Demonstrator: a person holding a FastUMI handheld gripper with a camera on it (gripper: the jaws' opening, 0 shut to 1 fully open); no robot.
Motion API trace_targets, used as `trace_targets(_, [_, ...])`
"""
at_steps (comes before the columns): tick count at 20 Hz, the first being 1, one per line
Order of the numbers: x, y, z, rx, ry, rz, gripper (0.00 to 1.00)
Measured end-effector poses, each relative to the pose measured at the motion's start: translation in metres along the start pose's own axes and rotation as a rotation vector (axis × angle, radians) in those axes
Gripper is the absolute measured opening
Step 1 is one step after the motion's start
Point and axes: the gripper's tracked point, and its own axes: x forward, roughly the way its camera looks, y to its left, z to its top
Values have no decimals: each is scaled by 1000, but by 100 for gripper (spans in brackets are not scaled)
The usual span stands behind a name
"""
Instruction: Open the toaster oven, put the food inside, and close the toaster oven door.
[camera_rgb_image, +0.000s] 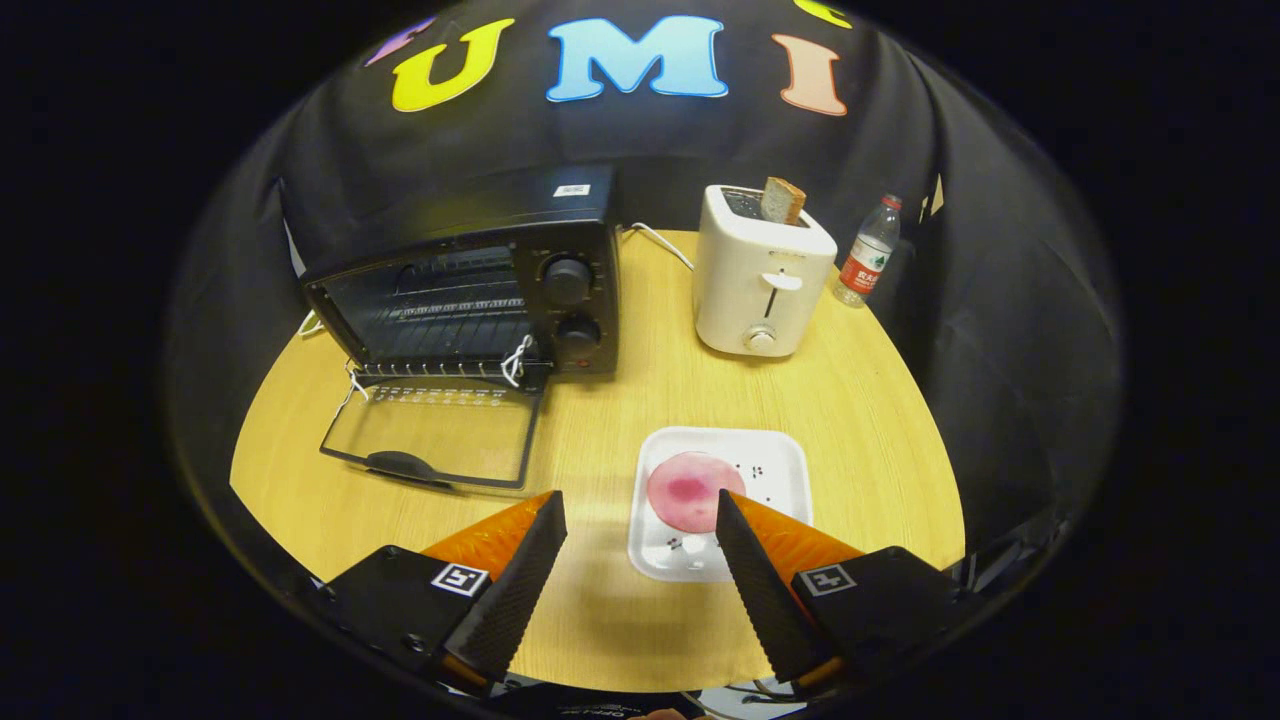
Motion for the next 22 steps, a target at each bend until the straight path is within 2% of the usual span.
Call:
trace_targets(6, [21, -52, 7, -10, 67, 68, 97])
trace_targets(12, [42, -86, -9, 14, 197, 141, 97])
trace_targets(16, [57, -94, -19, 31, 259, 198, 99])
trace_targets(22, [72, -103, -35, 64, 362, 227, 99])
